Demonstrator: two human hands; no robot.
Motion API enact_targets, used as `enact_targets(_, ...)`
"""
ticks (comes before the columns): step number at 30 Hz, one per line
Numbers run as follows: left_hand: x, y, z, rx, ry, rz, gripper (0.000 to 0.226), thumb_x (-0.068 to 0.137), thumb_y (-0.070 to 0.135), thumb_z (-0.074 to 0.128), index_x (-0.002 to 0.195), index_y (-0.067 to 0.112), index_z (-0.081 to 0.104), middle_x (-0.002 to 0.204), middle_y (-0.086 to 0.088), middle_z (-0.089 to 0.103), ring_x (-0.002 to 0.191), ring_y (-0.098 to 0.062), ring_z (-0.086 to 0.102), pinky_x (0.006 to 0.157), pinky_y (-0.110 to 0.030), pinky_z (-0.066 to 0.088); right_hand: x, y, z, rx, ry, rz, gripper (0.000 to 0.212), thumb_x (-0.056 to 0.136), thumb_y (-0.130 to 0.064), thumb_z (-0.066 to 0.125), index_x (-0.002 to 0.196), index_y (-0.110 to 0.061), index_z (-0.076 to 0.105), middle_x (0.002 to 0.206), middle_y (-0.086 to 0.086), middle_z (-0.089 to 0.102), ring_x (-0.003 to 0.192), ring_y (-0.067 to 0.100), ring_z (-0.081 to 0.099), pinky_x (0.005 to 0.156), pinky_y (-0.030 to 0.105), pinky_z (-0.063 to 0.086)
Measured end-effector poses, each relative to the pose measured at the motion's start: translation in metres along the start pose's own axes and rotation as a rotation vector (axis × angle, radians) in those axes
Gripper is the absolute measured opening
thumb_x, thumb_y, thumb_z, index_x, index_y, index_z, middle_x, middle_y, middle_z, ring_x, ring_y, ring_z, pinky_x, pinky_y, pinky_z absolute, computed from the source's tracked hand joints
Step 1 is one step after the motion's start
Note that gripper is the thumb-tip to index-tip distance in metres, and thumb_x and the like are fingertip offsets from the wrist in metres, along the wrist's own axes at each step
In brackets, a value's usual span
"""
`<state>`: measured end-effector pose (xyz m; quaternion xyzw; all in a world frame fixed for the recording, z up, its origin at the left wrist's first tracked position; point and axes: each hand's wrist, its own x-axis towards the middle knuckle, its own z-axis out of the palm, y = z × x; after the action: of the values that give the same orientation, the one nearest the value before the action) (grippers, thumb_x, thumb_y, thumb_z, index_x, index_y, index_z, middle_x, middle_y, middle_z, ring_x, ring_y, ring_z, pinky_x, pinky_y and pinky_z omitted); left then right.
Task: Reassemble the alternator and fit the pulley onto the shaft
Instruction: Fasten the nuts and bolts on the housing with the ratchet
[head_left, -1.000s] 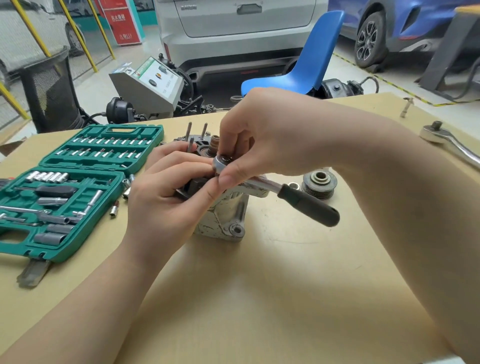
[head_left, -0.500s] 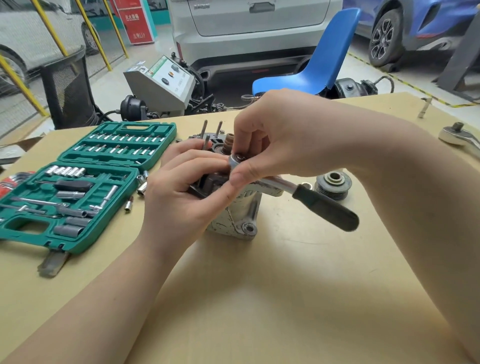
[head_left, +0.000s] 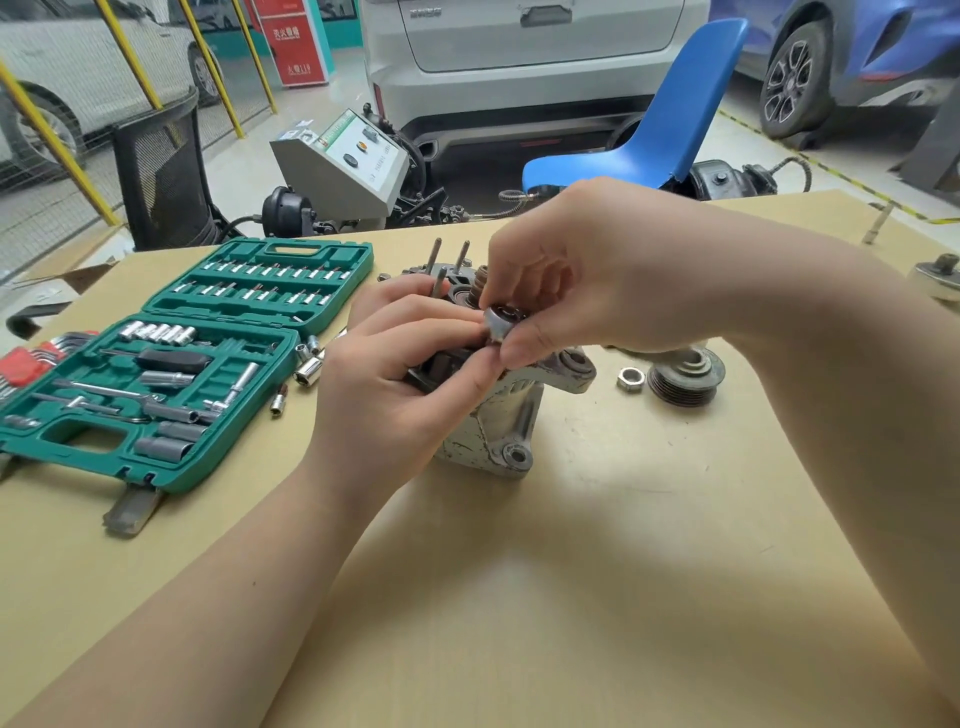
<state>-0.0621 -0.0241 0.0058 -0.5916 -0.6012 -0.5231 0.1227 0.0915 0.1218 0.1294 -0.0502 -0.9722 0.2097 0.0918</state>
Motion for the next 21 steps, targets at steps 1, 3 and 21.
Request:
enact_targets(1, -0.0003, -0.0005, -0.0001, 0.002, 0.002, 0.001, 0.011, 0.093, 0.018, 0.086, 0.096, 0.008, 0.084, 0.101, 0.0, 0.079, 0.112, -0.02, 0.066, 0.109, -0.051, 0.049, -0.0001, -0.0009, 0.0001, 0.004, -0.002, 0.017, 0.036, 0.068, -0.063, 0.076, 0.09, -0.034, 0.072, 0.08, -0.018, 0.069, 0.077, 0.002, 0.067, 0.069, 0.032, 0.058)
enact_targets(3, -0.0004, -0.0006, -0.0007, -0.003, 0.004, 0.003, 0.017, 0.093, 0.026, 0.084, 0.098, 0.01, 0.084, 0.101, 0.002, 0.079, 0.113, -0.017, 0.065, 0.109, -0.052, 0.049, 0.0006, -0.0026, 0.0012, 0.003, -0.003, 0.048, 0.043, 0.065, -0.07, 0.071, 0.086, -0.033, 0.071, 0.078, -0.017, 0.07, 0.073, 0.003, 0.066, 0.067, 0.032, 0.057)
enact_targets(21, 0.0007, -0.0026, -0.0007, 0.011, -0.009, 0.029, 0.018, 0.094, 0.029, 0.085, 0.097, 0.011, 0.084, 0.101, 0.004, 0.078, 0.109, -0.018, 0.067, 0.11, -0.049, 0.048, 0.001, -0.0045, 0.0024, 0.015, 0.01, 0.057, 0.045, 0.063, -0.07, 0.073, 0.085, -0.031, 0.073, 0.076, -0.016, 0.07, 0.072, 0.003, 0.065, 0.066, 0.034, 0.057)
